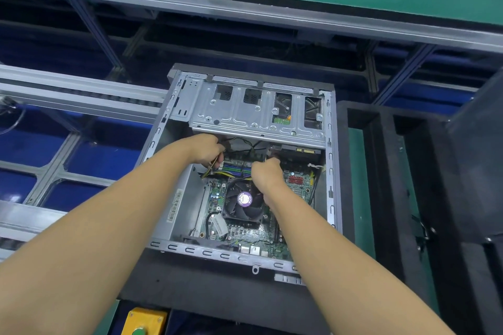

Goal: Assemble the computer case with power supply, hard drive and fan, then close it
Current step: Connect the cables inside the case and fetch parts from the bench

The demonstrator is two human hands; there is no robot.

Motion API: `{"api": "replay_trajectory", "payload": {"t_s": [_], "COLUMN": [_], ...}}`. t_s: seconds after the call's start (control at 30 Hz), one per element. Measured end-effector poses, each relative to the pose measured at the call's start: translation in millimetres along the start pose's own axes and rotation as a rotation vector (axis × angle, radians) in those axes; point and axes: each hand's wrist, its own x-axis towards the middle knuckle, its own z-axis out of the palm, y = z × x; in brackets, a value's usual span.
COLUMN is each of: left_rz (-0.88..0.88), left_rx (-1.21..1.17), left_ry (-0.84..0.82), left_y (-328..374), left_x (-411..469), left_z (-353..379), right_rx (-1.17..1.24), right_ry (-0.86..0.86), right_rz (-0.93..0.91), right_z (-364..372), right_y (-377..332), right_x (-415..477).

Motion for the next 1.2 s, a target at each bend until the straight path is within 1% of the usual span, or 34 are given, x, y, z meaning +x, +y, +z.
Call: {"api": "replay_trajectory", "payload": {"t_s": [0.07,0.13,0.2,0.33,0.37,0.43,0.5,0.53,0.57,0.63,0.73,0.8,0.9,1.0,1.1,1.2], "left_rz": [0.019,0.051,0.047,0.028,0.043,0.091,0.167,0.217,0.270,0.353,0.328,0.312,0.322,0.367,0.392,0.416], "left_rx": [0.133,0.366,0.550,0.762,0.815,0.909,0.960,0.958,0.943,0.925,0.910,0.887,0.896,0.899,0.792,0.701], "left_ry": [-0.003,0.028,0.036,0.061,0.100,0.251,0.426,0.469,0.458,0.329,0.119,0.027,-0.013,-0.038,-0.119,-0.110], "left_y": [2.0,4.8,9.1,19.6,22.3,24.8,23.9,22.2,20.3,18.0,20.1,23.9,24.1,19.2,14.4,7.3], "left_x": [-3.2,-9.1,-18.6,-38.9,-44.1,-53.0,-58.0,-58.3,-57.6,-54.7,-47.9,-43.4,-37.1,-32.0,-26.9,-24.2], "left_z": [-1.7,-5.3,-6.1,7.7,13.8,26.5,37.6,41.3,43.0,39.7,30.2,26.0,19.2,10.8,1.7,-9.4], "right_rx": [0.059,0.098,0.094,0.035,0.033,0.075,0.172,0.223,0.270,0.350,0.384,0.388,0.305,0.200,0.227,0.293], "right_ry": [0.029,0.089,0.152,0.263,0.266,0.247,0.224,0.213,0.201,0.151,0.046,-0.008,0.000,0.033,0.047,0.070], "right_rz": [0.004,-0.017,-0.051,-0.119,-0.120,-0.106,-0.075,-0.067,-0.059,-0.043,-0.007,0.022,0.047,-0.012,-0.024,-0.004], "right_z": [-1.6,-3.3,-4.9,-5.6,-5.9,-6.8,-7.2,-7.8,-8.2,-8.6,-11.0,-13.6,-19.0,-21.3,-19.3,-20.2], "right_y": [2.6,5.8,7.2,9.2,8.8,8.3,7.4,7.1,6.7,5.7,3.7,3.5,2.8,8.1,15.8,19.3], "right_x": [1.8,5.4,7.0,10.6,10.5,10.7,9.3,8.4,8.0,6.6,4.2,3.2,0.7,-1.7,-8.7,-13.3]}}
